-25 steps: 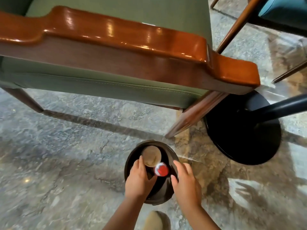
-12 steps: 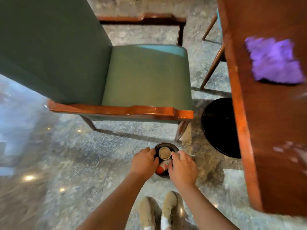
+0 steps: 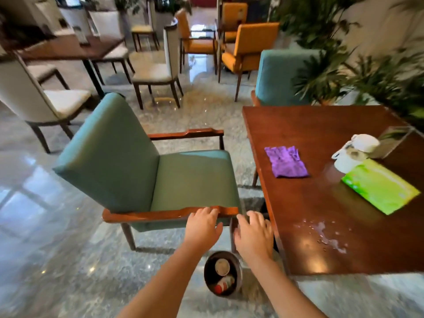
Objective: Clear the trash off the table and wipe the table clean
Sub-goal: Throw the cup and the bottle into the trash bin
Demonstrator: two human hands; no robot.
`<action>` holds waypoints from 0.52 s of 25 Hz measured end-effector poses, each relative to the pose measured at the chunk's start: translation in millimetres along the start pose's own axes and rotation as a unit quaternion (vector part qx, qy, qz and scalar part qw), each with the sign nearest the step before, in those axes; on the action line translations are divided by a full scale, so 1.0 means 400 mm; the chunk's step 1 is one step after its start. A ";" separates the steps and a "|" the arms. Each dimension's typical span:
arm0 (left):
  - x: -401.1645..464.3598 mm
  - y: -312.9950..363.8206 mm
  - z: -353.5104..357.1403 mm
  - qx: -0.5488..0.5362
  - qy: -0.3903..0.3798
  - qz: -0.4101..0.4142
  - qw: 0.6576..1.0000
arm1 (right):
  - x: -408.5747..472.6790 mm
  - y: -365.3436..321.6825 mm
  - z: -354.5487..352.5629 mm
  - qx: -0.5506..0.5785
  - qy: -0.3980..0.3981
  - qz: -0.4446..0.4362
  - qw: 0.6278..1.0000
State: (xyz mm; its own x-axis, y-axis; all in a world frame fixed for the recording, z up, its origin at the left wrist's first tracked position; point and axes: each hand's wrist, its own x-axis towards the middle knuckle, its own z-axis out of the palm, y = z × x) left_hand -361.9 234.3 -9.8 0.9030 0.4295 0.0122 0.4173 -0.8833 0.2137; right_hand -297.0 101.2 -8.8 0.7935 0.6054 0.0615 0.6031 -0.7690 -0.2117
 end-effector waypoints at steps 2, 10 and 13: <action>0.020 0.061 -0.028 0.007 0.023 0.031 0.999 | 0.006 0.054 -0.055 -0.004 0.042 0.019 0.999; 0.101 0.344 0.004 0.002 0.062 0.136 0.989 | 0.030 0.324 -0.159 -0.030 0.090 0.090 0.991; 0.167 0.452 0.027 0.013 0.068 0.132 0.989 | 0.067 0.451 -0.182 -0.027 0.098 0.097 0.990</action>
State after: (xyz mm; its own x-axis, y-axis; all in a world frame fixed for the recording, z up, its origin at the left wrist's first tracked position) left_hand -224.9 101.2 19.3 0.9594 0.2028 0.1960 0.1728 -0.9719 0.1597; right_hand -160.9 -36.3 25.8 0.8921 0.3978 0.2143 0.4371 -0.8798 -0.1869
